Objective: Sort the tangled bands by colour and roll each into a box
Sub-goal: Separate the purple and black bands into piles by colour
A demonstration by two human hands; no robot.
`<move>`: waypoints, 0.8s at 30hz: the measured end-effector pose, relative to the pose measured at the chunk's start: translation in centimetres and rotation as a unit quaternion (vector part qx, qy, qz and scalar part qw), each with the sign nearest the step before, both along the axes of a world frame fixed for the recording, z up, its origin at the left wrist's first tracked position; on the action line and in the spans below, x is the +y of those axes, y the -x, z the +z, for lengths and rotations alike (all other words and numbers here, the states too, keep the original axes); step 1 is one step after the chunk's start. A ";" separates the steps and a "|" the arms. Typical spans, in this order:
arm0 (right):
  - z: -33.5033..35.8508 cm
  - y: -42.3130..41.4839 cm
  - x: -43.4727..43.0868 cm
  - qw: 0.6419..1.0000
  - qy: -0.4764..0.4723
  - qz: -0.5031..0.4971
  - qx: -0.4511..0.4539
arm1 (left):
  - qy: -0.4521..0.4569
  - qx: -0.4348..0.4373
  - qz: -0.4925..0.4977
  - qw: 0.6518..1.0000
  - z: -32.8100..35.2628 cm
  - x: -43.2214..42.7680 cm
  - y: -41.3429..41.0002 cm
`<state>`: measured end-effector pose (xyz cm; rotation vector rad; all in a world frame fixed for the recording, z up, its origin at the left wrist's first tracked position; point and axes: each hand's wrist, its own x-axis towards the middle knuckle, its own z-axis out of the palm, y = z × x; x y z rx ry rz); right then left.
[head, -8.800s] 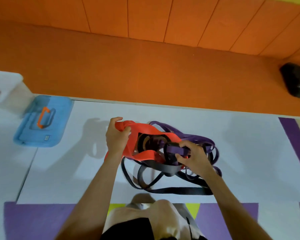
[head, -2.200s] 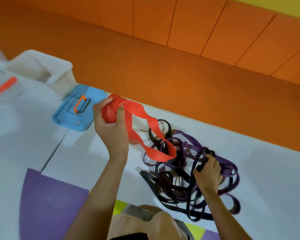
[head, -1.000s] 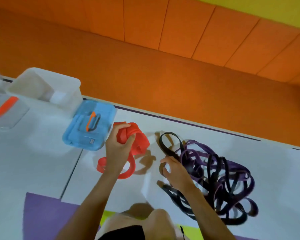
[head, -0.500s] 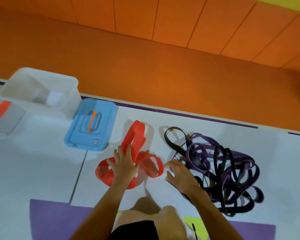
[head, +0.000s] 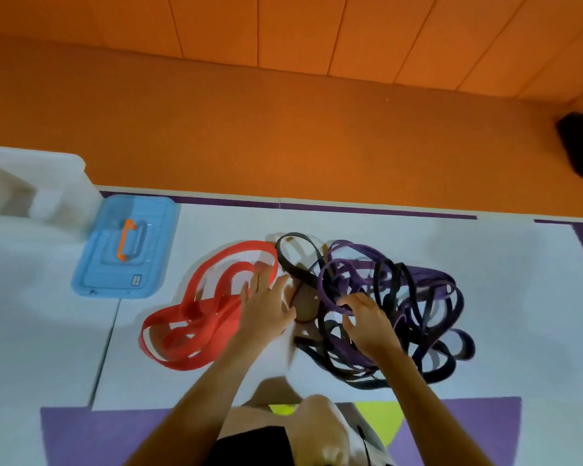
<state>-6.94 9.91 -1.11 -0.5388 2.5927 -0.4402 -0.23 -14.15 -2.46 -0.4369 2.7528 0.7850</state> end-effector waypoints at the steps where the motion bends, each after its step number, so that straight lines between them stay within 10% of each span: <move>1: -0.2 0.4 1.6 1.000 -0.008 -0.008 0.004 | -0.014 0.001 -0.012 1.000 -0.1 1.3 0.6; 9: -2.6 3.2 12.6 0.994 -0.095 -0.011 -0.053 | -0.143 -0.061 0.079 0.985 -1.3 11.0 4.8; 19: -3.5 6.0 21.1 0.996 -0.028 -0.071 -0.048 | -0.116 0.090 0.189 0.971 -1.5 19.9 5.0; 24: -3.0 7.3 21.3 0.993 0.056 -0.086 -0.059 | -0.159 0.031 0.182 0.970 -1.8 20.9 5.4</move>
